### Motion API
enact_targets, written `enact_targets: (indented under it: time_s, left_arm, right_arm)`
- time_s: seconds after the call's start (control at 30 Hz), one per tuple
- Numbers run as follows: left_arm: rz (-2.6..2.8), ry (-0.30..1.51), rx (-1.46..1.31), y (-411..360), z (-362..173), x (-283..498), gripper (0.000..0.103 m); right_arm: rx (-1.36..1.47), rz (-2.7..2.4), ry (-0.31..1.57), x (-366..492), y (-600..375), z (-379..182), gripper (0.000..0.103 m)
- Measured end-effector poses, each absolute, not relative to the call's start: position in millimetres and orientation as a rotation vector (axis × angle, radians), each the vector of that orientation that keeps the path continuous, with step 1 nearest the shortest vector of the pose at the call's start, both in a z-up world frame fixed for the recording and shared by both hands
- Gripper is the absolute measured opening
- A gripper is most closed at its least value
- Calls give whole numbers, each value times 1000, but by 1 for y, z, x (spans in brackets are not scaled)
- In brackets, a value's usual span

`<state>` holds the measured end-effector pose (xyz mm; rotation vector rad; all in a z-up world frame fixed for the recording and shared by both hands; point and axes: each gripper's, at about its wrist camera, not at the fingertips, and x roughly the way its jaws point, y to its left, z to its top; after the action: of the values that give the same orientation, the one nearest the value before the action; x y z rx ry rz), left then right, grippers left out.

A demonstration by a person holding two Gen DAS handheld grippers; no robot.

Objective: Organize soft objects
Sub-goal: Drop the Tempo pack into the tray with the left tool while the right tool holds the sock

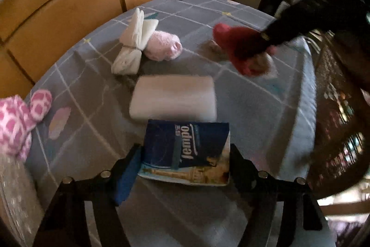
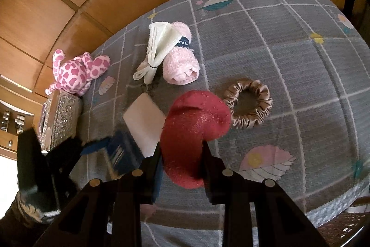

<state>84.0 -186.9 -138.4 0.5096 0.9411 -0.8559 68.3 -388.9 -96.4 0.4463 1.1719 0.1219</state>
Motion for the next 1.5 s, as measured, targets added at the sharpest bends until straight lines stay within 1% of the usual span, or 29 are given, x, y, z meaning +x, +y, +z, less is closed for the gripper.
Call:
enact_targets:
  time_s: [0.23,0.43,0.7,0.93,1.13,1.3,1.5]
  left_arm:
    - [-887,943,575,-165,-143,42,72]
    - [-907,887,565,-178,-119,48,72]
    - [-797,861,433,-191,-75,117,72]
    - [-644,863,359,-171,-45,182,72]
    - [-461,859,249,-111,-14,236,72]
    - [-273,847,155,-32,11,269,72]
    - [-61,828,78,70,29,280,72]
  right_arm:
    - [431,92,1167,68,-389,-96,29]
    - [421,70,1160,67,-389,-95,29]
    - [440,67,1141,65,-392,-93,29]
    - [468,70,1121,63,-394,-92,29]
    - [476,69,1114,62,-395,-92,29]
    - [469,58,1111,62,-395,-92,29]
    - [437,35,1117,62,-393,-91,29]
